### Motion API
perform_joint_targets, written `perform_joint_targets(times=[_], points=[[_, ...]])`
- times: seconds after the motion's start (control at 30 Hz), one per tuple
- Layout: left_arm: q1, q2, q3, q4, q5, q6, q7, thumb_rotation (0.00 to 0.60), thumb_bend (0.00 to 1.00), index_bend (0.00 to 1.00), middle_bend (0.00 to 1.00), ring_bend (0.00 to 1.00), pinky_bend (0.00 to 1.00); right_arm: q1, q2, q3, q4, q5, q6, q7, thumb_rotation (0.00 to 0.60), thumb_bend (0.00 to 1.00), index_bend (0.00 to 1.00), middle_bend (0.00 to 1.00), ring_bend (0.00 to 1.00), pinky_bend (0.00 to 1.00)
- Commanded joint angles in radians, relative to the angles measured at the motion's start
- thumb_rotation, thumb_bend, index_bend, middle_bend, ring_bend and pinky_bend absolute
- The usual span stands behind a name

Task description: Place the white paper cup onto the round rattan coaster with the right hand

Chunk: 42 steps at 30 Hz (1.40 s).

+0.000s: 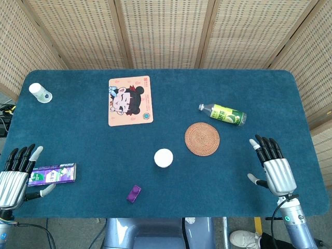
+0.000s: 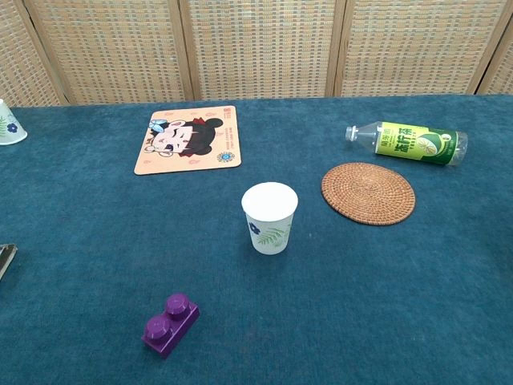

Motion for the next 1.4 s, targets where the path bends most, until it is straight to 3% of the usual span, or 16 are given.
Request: perform_joint_targets(times=[0.03,1.0,1.23,1.4], points=[[0.000,-0.002,-0.001,0.001,0.001,0.002,-0.001,0.000,0.08,0.00,0.00,0.00,0.00,-0.005,-0.003,0.004,0.002,0.005,0.005,-0.011,0.600,0.03,0.00,0.00,0.00,0.04],[0.002,0.008,-0.002,-0.014,-0.004,0.001,0.005,0.000,0.08,0.00,0.00,0.00,0.00,-0.014,0.024,0.001,-0.036,-0.020,-0.009,0.001,0.600,0.03,0.00,0.00,0.00,0.04],[0.003,0.010,-0.006,-0.017,-0.006,0.005,0.005,0.000,0.08,0.00,0.00,0.00,0.00,0.028,0.036,-0.004,-0.073,-0.079,-0.044,0.042,0.600,0.03,0.03,0.00,0.00,0.04],[0.005,0.012,-0.008,-0.021,-0.007,0.011,0.006,0.000,0.08,0.00,0.00,0.00,0.00,0.123,0.057,0.028,-0.170,-0.110,-0.149,0.003,0.600,0.03,0.05,0.00,0.00,0.04]])
